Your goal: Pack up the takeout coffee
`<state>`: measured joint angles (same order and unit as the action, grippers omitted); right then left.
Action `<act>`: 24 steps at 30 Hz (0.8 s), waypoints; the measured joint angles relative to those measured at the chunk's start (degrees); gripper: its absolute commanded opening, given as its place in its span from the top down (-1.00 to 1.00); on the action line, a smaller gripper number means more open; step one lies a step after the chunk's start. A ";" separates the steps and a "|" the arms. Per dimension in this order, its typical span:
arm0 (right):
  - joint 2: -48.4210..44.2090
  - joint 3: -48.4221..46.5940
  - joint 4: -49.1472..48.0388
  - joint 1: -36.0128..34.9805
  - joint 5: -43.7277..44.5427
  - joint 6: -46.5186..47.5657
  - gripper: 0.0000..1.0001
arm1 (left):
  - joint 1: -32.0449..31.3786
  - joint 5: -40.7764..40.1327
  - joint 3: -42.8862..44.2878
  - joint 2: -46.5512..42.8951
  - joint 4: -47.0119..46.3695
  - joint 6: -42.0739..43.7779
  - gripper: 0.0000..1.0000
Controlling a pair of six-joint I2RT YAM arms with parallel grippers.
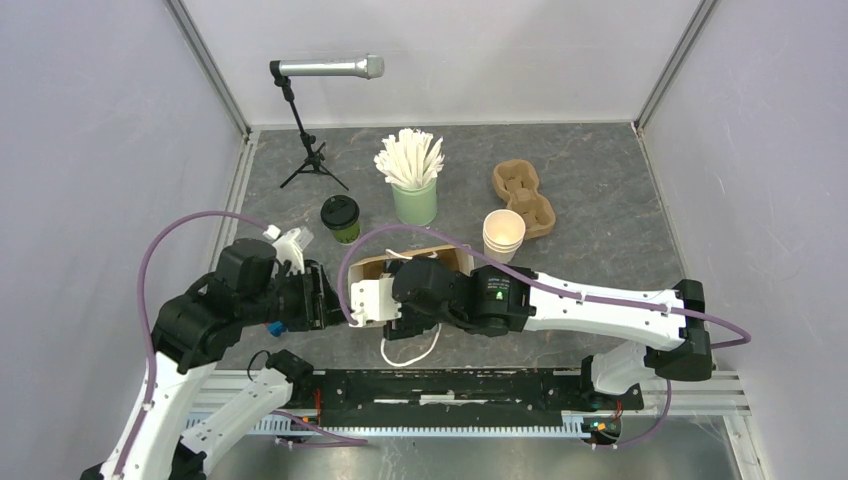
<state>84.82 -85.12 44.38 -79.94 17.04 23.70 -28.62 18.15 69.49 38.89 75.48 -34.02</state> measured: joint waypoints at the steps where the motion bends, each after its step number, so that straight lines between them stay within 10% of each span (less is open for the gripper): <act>1: 0.00 0.31 -0.55 -0.09 0.44 0.02 -0.37 | 0.00 0.22 -1.46 -0.46 -0.20 -0.55 -0.16; 12: 0.37 2.27 -3.21 -0.20 3.37 1.44 -0.37 | 0.00 0.52 -8.31 -0.98 -7.96 -0.96 -0.13; 20: 0.37 2.27 -3.37 -0.20 3.45 3.93 -0.37 | 0.00 -1.62 -10.49 -0.59 -12.24 -0.98 0.88; 24: 0.55 2.27 -3.19 -0.20 2.32 6.36 -0.36 | 0.00 -1.77 -10.62 -0.61 -14.03 1.20 0.95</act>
<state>85.36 -82.85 41.19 -80.14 19.35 30.06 -28.62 16.38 58.87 38.28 61.45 -32.82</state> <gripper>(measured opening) 0.796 0.040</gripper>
